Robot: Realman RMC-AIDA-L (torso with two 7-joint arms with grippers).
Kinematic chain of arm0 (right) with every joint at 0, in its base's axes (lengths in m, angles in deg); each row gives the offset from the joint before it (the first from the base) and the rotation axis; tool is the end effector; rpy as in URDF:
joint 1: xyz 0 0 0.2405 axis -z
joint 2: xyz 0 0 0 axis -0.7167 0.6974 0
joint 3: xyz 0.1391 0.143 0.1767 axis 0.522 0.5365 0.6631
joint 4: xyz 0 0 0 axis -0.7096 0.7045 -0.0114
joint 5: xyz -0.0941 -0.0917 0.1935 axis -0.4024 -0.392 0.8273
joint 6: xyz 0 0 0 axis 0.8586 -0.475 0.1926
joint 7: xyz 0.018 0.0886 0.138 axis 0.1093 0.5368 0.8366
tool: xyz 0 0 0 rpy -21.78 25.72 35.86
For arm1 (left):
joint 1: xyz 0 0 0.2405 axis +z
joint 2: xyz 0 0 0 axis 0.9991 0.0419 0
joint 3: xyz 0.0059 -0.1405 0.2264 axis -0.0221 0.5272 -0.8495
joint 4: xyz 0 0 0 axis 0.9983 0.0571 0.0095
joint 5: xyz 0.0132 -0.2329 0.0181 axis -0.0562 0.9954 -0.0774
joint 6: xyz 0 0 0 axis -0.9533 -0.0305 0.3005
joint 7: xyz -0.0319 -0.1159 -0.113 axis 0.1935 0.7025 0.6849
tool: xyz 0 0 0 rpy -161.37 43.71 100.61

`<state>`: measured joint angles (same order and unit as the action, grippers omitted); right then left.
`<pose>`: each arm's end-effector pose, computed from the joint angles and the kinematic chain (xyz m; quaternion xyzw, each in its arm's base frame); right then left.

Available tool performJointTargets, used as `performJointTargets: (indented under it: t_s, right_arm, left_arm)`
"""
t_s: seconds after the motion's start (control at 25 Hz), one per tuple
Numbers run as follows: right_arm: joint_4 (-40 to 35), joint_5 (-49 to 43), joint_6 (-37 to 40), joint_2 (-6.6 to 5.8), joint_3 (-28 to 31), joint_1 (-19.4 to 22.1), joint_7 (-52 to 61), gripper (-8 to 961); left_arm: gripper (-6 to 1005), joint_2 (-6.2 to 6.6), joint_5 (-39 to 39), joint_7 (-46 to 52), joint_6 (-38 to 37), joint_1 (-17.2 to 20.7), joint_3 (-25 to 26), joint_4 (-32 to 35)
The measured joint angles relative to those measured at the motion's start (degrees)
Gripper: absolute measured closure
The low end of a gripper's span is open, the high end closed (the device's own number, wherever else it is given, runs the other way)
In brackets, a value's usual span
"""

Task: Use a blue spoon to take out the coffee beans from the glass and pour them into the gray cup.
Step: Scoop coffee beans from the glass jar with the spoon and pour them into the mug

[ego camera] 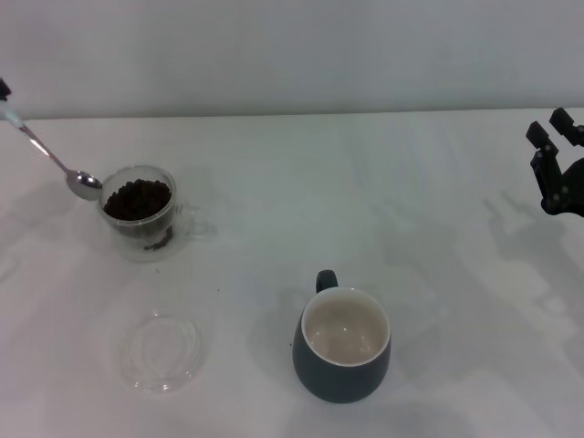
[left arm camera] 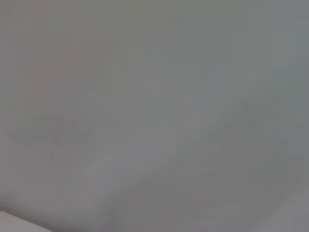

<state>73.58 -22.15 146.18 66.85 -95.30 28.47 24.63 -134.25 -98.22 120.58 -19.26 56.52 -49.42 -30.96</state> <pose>0.3545 0.3193 0.0013 -0.7515 0.0686 0.3045 0.5812 -0.3285 0.4348 0.0981 -0.7051 -0.5393 -0.3945 0.2374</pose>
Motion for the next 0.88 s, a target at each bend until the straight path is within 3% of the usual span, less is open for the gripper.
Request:
performJointTargets:
  t_s: [0.52, 0.88]
  right_arm:
    - [-0.4, 0.0, 1.6, 0.00, -3.0, 0.1, 3.2, 689]
    - [-0.6, 0.0, 1.6, 0.00, -3.9, 0.1, 3.8, 689]
  left_arm:
    - [874, -1.36, -6.8, 0.4, 8.2, -4.0, 0.0, 1.7]
    - [873, -3.92, -11.5, -0.4, 11.4, -6.3, 0.0, 2.1]
